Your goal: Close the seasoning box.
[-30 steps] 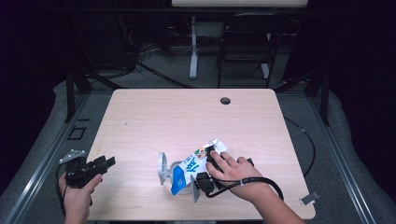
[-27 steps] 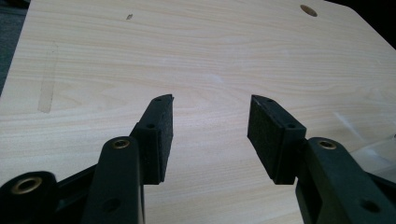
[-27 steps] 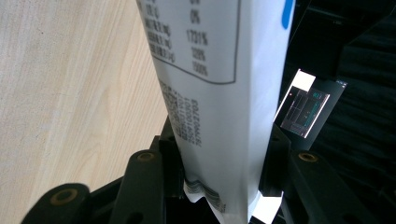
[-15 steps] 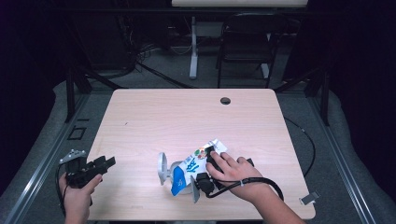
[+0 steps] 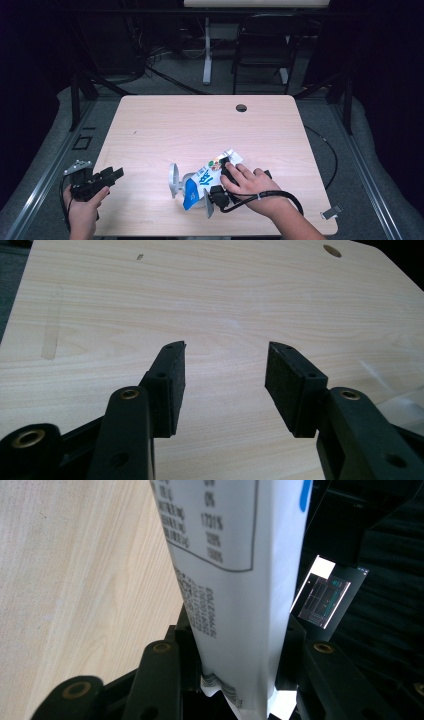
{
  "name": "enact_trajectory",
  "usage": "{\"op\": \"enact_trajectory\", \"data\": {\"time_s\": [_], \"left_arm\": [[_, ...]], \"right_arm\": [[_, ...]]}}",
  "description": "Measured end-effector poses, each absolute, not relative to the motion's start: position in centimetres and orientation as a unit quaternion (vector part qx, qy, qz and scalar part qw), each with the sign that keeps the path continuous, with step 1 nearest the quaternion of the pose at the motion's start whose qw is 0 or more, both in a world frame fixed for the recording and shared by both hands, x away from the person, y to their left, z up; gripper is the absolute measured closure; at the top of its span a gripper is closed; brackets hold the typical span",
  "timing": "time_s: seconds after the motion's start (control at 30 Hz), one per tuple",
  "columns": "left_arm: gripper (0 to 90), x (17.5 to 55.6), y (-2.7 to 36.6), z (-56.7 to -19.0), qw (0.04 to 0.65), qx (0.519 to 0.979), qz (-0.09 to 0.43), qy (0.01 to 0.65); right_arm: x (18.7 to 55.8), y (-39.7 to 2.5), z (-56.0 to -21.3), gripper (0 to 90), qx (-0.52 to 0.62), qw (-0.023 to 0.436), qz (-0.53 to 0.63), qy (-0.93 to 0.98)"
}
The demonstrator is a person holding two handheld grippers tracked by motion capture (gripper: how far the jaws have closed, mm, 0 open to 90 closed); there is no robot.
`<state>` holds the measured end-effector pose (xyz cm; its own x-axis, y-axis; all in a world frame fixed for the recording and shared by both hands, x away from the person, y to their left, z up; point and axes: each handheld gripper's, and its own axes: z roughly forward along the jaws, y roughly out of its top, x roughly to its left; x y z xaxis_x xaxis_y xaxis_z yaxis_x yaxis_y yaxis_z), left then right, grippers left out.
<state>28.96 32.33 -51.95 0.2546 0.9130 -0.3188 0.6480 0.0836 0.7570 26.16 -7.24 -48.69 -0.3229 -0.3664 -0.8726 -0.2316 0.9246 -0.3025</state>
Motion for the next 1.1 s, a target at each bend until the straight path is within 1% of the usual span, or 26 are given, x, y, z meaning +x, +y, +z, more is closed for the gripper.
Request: {"op": "enact_trajectory", "data": {"time_s": [1.1], "left_arm": [[51.3,28.97,32.45,-51.96,0.435,0.661,0.150,0.592]], "right_arm": [[25.88,-7.08,-48.37,70.9,-0.186,0.555,-0.067,0.808]]}}
